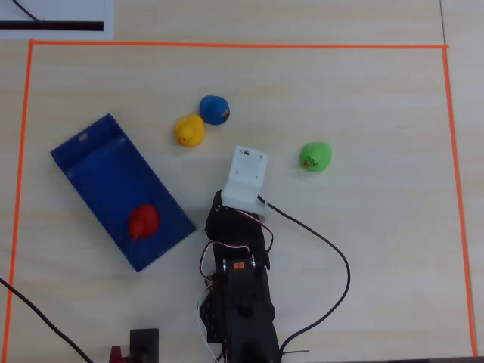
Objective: Grasp red duck and put it into box.
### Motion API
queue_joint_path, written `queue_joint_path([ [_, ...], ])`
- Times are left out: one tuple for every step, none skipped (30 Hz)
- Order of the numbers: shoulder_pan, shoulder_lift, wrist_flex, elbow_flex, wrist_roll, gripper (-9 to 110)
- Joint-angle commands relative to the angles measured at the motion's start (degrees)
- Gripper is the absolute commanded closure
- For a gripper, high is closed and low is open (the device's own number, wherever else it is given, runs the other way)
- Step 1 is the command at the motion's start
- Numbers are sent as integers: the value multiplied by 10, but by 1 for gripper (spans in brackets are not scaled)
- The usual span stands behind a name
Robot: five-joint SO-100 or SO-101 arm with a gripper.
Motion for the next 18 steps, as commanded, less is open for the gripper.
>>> queue_joint_path([
  [-3, 2, 1, -4, 3, 101],
  [-8, 2, 20, -4, 0, 101],
  [-11, 2, 45, -4, -4, 101],
  [-13, 2, 72, -4, -10, 101],
  [-13, 2, 101, -4, -11, 101],
  [-13, 2, 132, -4, -14, 101],
  [-13, 2, 165, -4, -22, 101],
  [-11, 2, 192, -4, -29, 101],
  [-7, 2, 203, -3, -31, 101],
  [1, 2, 203, -3, -29, 101],
  [6, 2, 203, -3, -29, 101],
  [8, 2, 203, -3, -29, 101],
  [8, 2, 203, -3, -29, 100],
  [6, 2, 203, -3, -33, 96],
  [3, 2, 203, -3, -33, 95],
  [0, 2, 203, -3, -34, 95],
  [0, 2, 203, -3, -34, 95],
  [0, 2, 203, -3, -34, 95],
])
